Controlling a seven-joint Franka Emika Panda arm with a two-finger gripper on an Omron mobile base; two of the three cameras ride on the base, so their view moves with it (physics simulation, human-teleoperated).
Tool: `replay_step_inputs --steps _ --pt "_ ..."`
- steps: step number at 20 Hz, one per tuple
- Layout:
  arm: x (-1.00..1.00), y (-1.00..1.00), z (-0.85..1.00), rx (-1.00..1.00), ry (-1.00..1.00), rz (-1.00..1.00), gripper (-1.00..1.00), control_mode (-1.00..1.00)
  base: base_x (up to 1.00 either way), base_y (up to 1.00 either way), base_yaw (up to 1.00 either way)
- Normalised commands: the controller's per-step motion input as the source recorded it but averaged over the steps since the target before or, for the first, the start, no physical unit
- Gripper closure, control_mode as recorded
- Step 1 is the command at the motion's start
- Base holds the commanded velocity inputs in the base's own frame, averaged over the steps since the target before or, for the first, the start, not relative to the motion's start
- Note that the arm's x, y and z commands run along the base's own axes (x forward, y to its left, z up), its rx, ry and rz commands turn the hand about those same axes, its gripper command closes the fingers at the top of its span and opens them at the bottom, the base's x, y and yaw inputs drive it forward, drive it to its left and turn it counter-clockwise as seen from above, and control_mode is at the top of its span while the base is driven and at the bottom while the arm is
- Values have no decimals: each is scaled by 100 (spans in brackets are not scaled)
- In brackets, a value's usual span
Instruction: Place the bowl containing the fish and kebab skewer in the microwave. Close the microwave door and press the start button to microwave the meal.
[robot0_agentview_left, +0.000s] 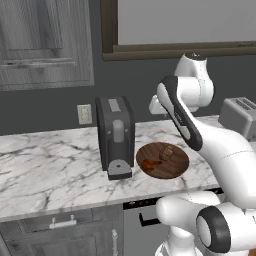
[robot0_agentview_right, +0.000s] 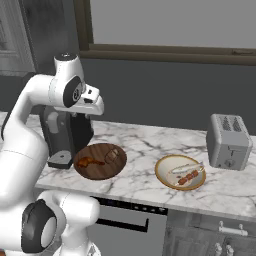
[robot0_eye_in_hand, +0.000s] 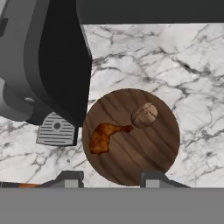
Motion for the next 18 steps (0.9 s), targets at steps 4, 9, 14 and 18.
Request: replay_step_inputs --steps 4,9,14,18 --pt "-6 -1 0 0 0 0 -100 -100 0 0 0" --pt "-31 -23 -3 2 -3 -10 -100 -100 0 0 0" --pt "-30 -34 -24 6 -9 -16 -100 -100 0 0 0" --pt "-21 -47 -22 8 -3 -15 -100 -100 0 0 0"
